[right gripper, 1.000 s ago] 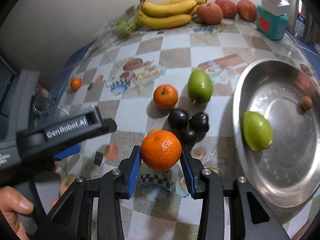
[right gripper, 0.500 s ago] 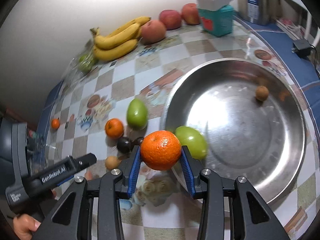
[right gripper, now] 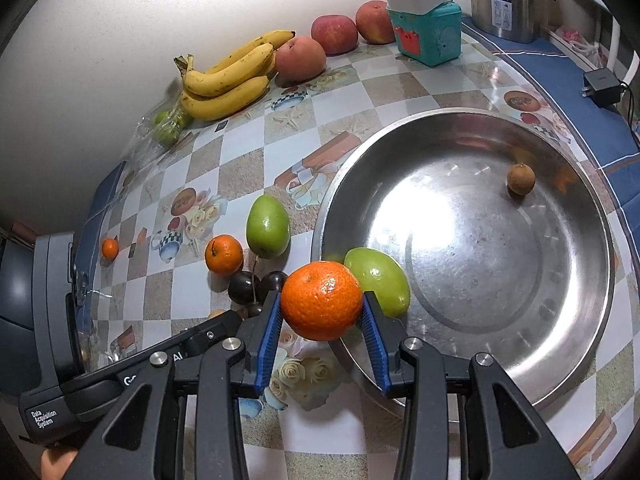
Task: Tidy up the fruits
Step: 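Carry the orange toward the basin with the right tool while the left tool grasps another tan fruit, then carry the orange with the right tool while the left tool carries the tan fruit over the basin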
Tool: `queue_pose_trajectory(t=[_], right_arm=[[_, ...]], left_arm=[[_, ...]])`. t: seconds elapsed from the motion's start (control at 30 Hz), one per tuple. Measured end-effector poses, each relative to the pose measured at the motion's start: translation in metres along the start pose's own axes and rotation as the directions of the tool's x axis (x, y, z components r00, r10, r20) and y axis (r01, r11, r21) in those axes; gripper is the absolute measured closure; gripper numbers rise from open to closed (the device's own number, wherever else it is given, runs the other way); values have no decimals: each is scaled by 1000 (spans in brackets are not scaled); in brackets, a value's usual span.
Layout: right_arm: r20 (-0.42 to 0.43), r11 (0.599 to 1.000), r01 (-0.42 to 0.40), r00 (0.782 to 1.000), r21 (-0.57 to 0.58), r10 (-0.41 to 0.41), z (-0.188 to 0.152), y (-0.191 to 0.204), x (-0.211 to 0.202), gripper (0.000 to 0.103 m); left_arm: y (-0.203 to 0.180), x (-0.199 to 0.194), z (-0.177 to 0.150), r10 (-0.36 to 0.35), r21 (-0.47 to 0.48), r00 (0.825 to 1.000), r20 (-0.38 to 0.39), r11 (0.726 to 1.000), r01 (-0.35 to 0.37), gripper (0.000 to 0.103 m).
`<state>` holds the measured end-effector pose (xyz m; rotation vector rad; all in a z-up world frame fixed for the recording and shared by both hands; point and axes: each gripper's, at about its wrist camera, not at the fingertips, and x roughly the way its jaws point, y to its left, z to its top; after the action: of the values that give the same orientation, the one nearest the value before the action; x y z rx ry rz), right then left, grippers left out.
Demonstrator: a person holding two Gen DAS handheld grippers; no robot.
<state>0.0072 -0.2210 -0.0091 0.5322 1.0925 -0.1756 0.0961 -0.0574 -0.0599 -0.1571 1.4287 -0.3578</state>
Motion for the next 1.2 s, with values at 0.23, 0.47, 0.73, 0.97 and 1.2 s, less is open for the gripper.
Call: queue_pose_trajectory(t=[0.23, 0.47, 0.73, 0.97, 1.2], right_arm=[[-4, 1000, 0, 1000, -1, 0, 0, 0, 1, 62], [-15, 1000, 1, 1000, -1, -1, -1, 0, 4, 62], [-14, 1000, -1, 1000, 5, 1, 0, 0, 4, 62], [6, 999, -6, 1000, 35, 6, 2, -8, -2, 62], [48, 992, 9, 999, 129, -15, 9, -38, -14, 62]], left_arm=[[0, 2, 0, 7, -1, 1000, 0, 1000, -7, 71], [2, 0, -1, 8, 7, 1000, -2, 1000, -8, 77], [6, -16, 1, 12, -13, 998, 59, 1000, -11, 77], [8, -29, 2, -4, -24, 995, 97, 1000, 7, 77], [-1, -40, 1, -18, -8, 990, 137, 1000, 20, 77]])
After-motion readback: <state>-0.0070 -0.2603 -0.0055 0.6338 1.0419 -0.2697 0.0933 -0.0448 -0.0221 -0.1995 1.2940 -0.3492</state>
